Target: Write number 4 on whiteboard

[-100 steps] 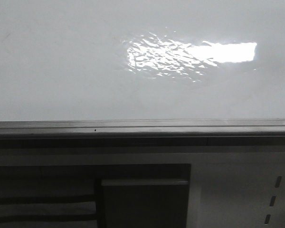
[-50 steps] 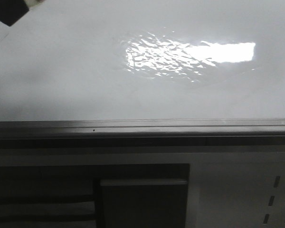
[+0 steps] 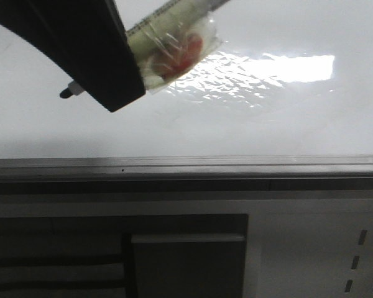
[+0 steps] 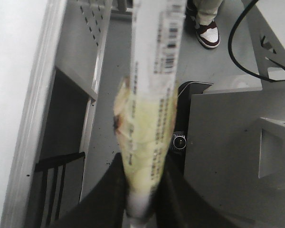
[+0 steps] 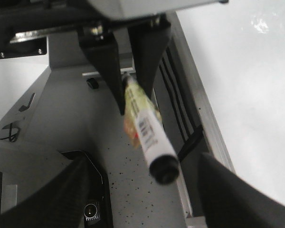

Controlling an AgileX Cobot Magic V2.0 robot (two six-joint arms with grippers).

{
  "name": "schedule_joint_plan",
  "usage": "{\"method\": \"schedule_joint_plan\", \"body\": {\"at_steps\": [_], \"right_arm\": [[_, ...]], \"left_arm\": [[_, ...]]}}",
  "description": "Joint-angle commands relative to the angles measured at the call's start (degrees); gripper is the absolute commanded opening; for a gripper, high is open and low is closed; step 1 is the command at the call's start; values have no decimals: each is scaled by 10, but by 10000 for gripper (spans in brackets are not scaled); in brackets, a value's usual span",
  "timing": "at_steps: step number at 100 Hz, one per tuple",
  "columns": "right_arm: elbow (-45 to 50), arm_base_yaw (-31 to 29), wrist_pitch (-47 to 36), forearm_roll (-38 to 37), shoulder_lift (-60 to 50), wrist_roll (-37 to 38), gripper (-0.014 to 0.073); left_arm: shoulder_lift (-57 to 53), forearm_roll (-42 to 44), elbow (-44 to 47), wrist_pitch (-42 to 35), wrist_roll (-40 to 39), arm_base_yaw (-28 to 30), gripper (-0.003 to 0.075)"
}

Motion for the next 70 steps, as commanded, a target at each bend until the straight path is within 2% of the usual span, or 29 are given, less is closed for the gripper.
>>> {"method": "schedule_joint_plan", "body": {"at_steps": [1,21,43,70], "right_arm": [[-30,16,-26,30,12,-9,437],[-40,24,-25,33,47,-9,426],[-48,24,-22,40,50,-9,299],[-48,24,-25,52,56,-9,290]], "left_arm": [[-13,-15,-23,-19,6,-13,-20],[-13,-5,-41,-19,22,-17,-20],[-13,16,-42,-20,35,-17,-20],[-13,16,-42,-33,36,-17,-20]]}}
